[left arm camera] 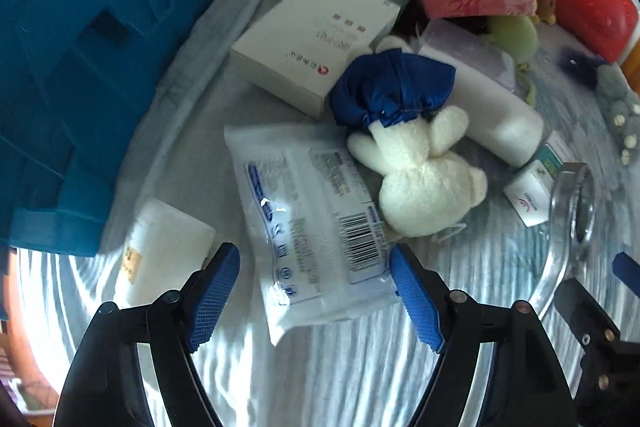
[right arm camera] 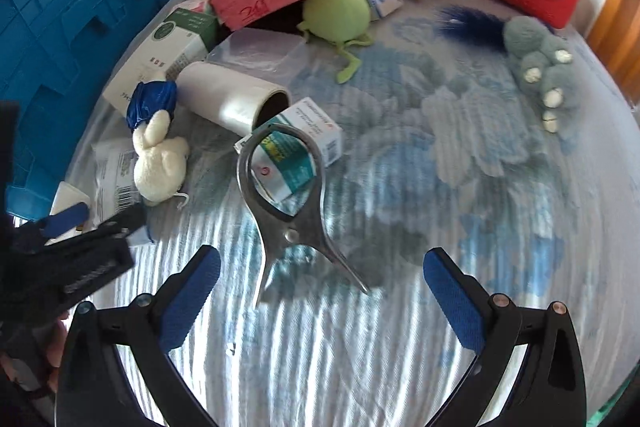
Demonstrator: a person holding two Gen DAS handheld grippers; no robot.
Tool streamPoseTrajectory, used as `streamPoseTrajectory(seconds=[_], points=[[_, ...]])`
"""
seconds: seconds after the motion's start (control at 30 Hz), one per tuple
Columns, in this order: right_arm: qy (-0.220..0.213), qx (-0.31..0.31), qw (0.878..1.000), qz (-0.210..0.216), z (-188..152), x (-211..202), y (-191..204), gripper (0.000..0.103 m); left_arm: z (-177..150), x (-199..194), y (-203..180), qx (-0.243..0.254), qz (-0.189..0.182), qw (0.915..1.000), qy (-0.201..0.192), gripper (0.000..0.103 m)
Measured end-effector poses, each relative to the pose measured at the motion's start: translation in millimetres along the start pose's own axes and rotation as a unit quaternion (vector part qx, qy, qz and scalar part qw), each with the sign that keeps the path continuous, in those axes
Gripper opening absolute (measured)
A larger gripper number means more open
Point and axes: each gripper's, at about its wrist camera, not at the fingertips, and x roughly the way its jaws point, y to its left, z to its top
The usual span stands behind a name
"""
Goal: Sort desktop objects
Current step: 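Grasp the white medical packet with the left tool while the right tool grasps the metal clamp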
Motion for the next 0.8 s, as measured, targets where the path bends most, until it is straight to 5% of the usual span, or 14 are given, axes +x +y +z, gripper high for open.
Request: streamPoseTrajectory(seconds=[0.2, 0.47, 0.5, 0.57, 0.63, 0.8], points=[[0.007, -0.018, 1.000, 0.018, 8, 11, 0, 0.103, -3, 3, -5, 0.004, 0.005, 1.0000, -0.006, 0.078], [0.002, -0.025, 0.999, 0.020, 8, 12, 2, 0.103, -15, -6, -6, 0.010, 0.000, 0.9998, -0.020, 0.065], [0.002, -0.026, 0.999, 0.021, 7, 12, 3, 0.100, -16, -7, -7, 0.011, 0.000, 0.9997, -0.021, 0.063], [0.001, -0.028, 0.999, 0.021, 7, 13, 3, 0.067, -18, -10, -9, 0.017, 0.002, 0.9996, -0.023, 0.061], [0.000, -0.030, 0.999, 0.022, 7, 13, 4, 0.049, -20, -12, -10, 0.022, 0.005, 0.9995, -0.024, 0.060], [-0.004, -0.034, 0.999, 0.021, 6, 10, 5, 0.039, -23, -22, -9, 0.023, -0.005, 0.9994, -0.027, 0.056]])
